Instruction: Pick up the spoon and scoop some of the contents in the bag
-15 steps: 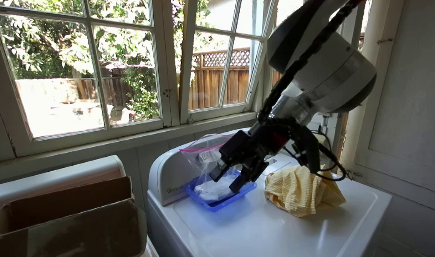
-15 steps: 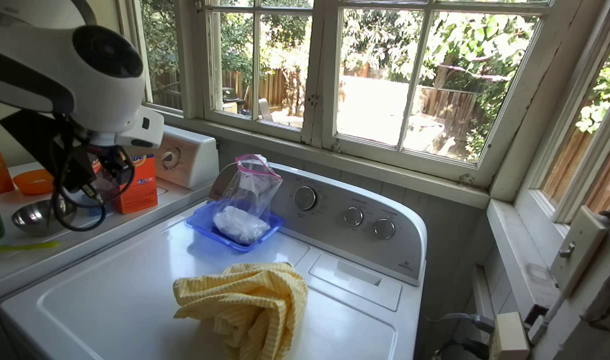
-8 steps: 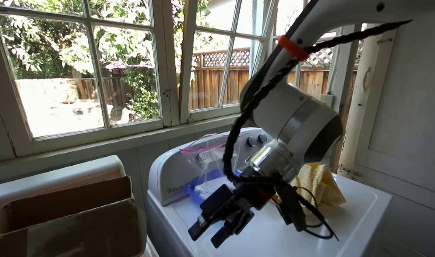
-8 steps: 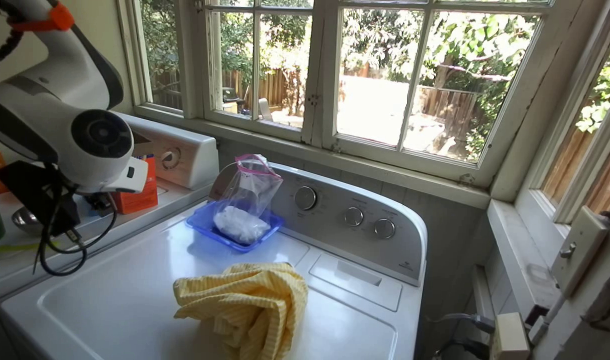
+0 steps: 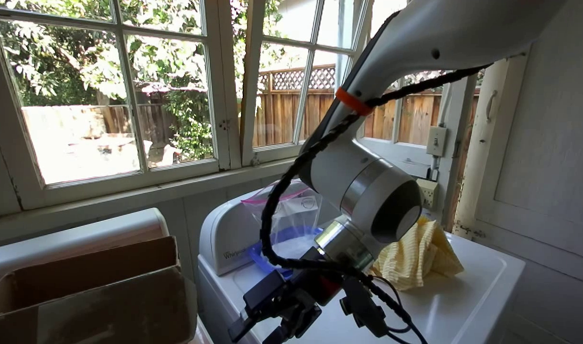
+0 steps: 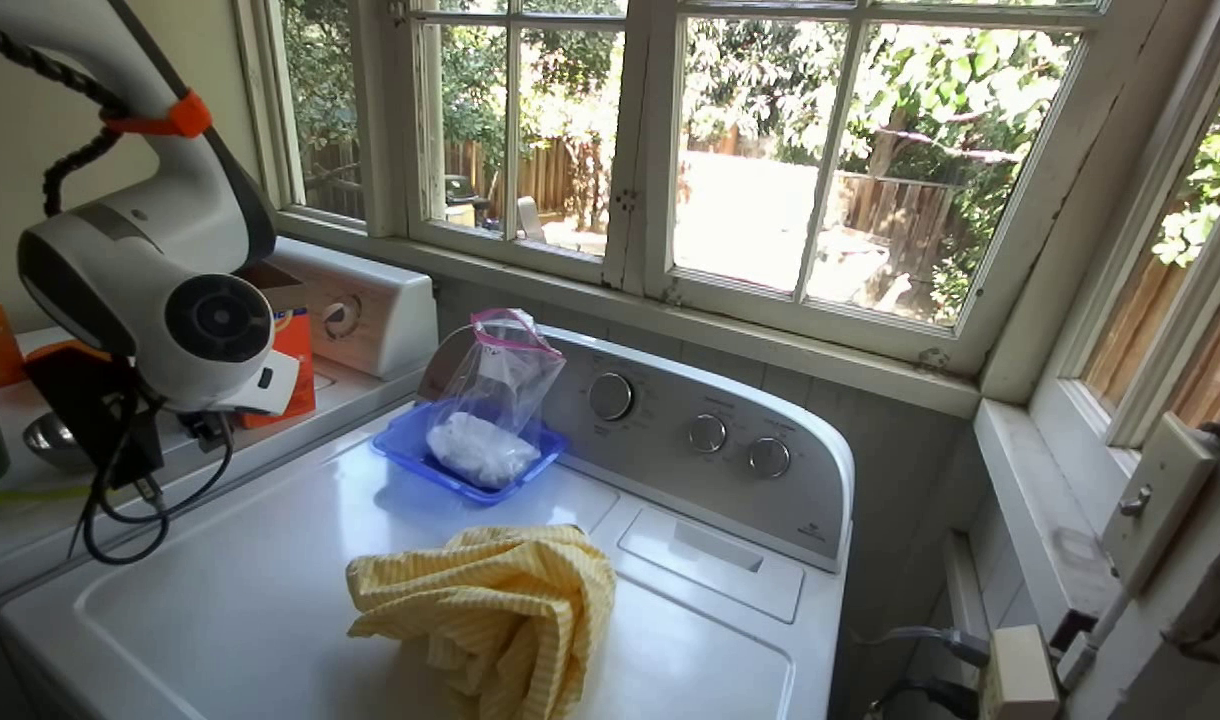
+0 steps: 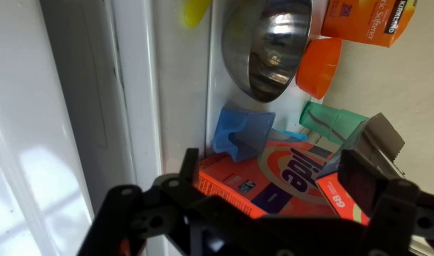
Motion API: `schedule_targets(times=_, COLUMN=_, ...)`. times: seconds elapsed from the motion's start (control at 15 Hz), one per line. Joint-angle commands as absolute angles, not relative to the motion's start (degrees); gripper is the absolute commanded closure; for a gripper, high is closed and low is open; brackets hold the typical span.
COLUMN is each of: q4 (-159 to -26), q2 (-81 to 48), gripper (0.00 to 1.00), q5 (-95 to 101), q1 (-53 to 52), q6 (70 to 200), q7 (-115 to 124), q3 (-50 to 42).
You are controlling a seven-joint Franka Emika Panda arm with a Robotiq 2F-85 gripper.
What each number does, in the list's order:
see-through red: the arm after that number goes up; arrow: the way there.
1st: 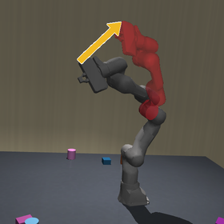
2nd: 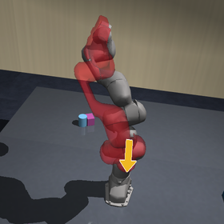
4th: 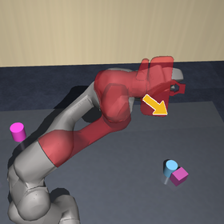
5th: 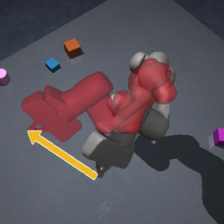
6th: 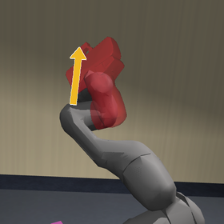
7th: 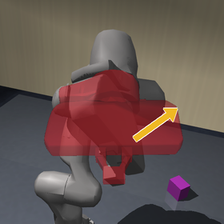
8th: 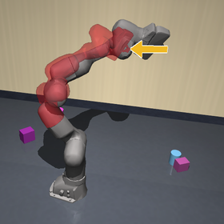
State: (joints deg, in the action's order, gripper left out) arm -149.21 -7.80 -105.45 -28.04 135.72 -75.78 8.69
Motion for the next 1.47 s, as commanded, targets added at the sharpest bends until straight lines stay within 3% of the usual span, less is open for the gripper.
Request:
schedule_targets(times=0.0, q4=-146.5, q2=-11.8, gripper=0.0, q5=-109.0, q1=-25.1, q6=134.7, q7=-78.5, q3=12.4)
schedule_targets(times=1.0, q4=-131.6, q2=-31.9, gripper=0.0, q5=-114.5, q1=-25.4, q6=130.3, q7=-88.3, q3=12.2)
schedule_targets(times=1.07, q4=-131.3, q2=-32.4, gripper=0.05, q5=-114.9, q1=-25.3, q6=129.3, q7=-88.4, q3=12.1)
schedule_targets(times=1.13, q4=-131.0, q2=-32.7, gripper=0.24, q5=-114.8, q1=-25.3, q6=128.6, q7=-88.3, q3=12.0)
schedule_targets(times=1.2, q4=-130.8, q2=-33.0, gripper=0.23, q5=-114.9, q1=-25.2, q6=127.7, q7=-88.1, q3=11.9)
schedule_targets(times=1.4, q4=-130.3, q2=-33.8, gripper=0.47, q5=-114.5, q1=-25.4, q6=126.3, q7=-87.3, q3=11.8)
